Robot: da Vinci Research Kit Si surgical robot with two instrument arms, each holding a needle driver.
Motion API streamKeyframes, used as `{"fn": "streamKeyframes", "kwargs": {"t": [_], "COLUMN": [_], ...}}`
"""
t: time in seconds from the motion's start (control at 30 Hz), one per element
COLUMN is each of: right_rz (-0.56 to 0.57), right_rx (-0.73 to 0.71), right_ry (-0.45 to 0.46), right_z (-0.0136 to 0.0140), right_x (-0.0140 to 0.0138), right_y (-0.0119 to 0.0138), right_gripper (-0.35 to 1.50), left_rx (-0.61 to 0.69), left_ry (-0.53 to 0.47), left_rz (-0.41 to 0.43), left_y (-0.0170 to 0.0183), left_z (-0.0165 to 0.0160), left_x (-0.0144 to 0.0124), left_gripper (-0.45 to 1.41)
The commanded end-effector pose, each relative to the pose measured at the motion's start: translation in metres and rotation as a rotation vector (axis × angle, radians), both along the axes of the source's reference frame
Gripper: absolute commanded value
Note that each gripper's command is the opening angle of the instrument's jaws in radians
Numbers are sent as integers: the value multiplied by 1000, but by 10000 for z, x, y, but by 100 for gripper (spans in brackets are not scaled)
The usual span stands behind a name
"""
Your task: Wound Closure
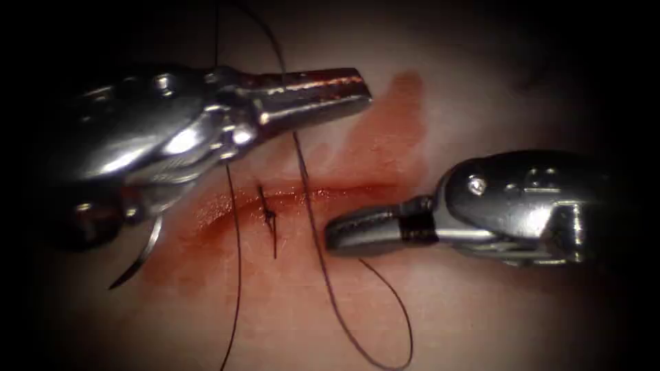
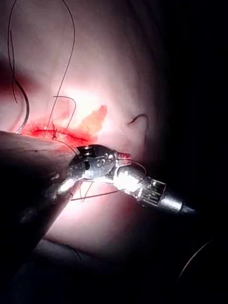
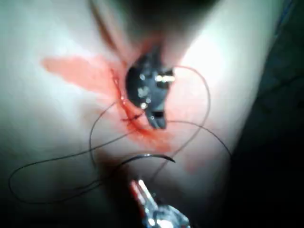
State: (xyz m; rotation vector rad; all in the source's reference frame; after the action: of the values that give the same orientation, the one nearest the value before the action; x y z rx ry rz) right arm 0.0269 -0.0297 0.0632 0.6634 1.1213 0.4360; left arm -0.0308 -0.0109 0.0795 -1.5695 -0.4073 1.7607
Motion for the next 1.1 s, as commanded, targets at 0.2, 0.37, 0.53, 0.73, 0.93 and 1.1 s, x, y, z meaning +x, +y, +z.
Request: {"fn": "streamKeyframes", "kwargs": {"t": [0.2, 0.37, 0.53, 0.73, 0.93, 1.1], "right_rz": [-12, 1, 43, 67, 99, 121], "right_rx": [14, -11, -44, -43, -36, -34], "right_ry": [33, 33, 10, 33, 93, 143], "right_z": [-9, 0, 24, 20, 17, 14], "right_x": [-7, 4, 38, 54, 61, 57], "right_y": [-12, -2, -17, -24, -26, -25], "right_gripper": [115, -35, -35, -35, -35, -35], "left_rx": [-11, -10, -9, -40, -77, -118], "left_ry": [15, 18, 9, -14, -25, -32], "left_rz": [-5, -10, -21, -41, -48, -38], "left_y": [-3, -4, 2, 6, 2, -2], "left_z": [20, 19, 16, 28, 56, 86], "left_x": [4, -1, -7, -9, -10, -6], "left_gripper": [-45, -45, -45, -45, -45, -45]}}
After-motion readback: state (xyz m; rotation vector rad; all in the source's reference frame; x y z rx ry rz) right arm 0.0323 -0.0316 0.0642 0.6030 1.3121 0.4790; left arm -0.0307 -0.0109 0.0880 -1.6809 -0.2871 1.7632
